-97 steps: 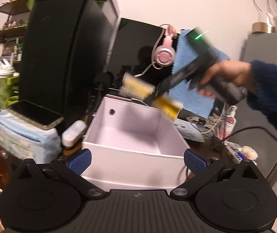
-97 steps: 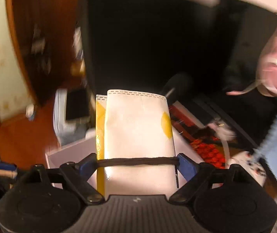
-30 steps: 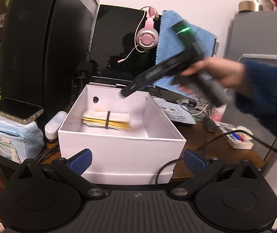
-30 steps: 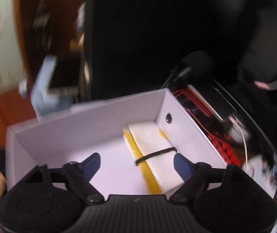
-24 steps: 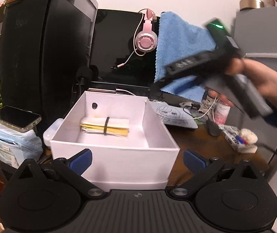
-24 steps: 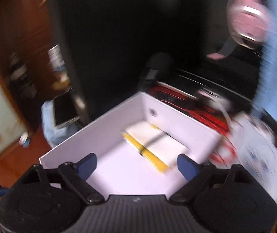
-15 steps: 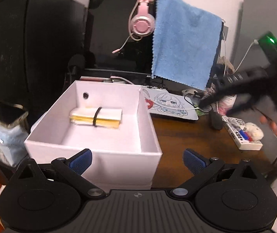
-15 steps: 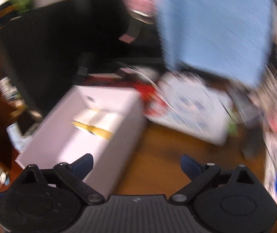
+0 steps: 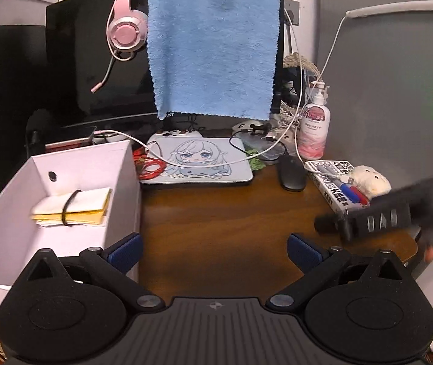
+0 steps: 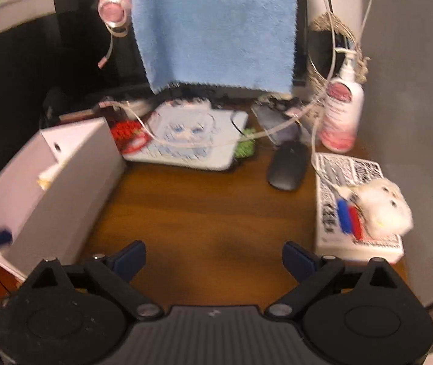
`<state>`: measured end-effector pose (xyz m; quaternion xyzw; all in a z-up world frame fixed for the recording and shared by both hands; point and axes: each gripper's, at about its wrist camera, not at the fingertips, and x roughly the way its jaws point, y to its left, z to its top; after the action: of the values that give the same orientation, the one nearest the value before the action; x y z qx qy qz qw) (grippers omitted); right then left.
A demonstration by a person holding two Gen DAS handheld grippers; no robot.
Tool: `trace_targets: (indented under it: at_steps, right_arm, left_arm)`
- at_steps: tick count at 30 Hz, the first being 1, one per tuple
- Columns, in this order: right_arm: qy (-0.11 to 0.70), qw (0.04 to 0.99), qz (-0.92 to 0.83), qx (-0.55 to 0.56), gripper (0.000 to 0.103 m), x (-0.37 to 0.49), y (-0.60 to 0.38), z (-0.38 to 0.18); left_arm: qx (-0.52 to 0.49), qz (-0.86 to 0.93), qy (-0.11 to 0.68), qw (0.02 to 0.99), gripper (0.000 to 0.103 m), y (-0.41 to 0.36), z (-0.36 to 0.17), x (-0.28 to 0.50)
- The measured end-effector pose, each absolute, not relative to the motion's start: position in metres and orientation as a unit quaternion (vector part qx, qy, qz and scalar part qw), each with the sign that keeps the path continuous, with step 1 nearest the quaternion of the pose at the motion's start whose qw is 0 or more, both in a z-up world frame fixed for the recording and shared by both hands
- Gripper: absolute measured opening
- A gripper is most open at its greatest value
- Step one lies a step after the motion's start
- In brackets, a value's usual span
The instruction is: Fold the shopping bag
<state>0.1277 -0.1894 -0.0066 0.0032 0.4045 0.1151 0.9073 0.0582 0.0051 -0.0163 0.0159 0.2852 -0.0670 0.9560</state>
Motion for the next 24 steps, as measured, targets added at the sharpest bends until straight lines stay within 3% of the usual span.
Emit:
trace_targets:
  at_steps: [9,18,24]
  right_arm:
    - [0.392,0.915,0.076,0.062,0.097,0.107,-0.212,-0.032]
    - [0.379,0.920,0.058,0.079,0.097,0.078,-0.210,-0.026]
    - [0.344,0.937,0.049,0.023,0.097,0.054,-0.190,-0.011]
  left_arm:
    - [0.068,-0.043,0.270,0.960,0.102,-0.012,-0.019,0.050]
    - [0.001,-0.045,0.264,0.964,0.101,0.001,-0.023,0.041]
    - [-0.004,-0.011,0.269,0.963,0.101,0.010,-0.019,0.033]
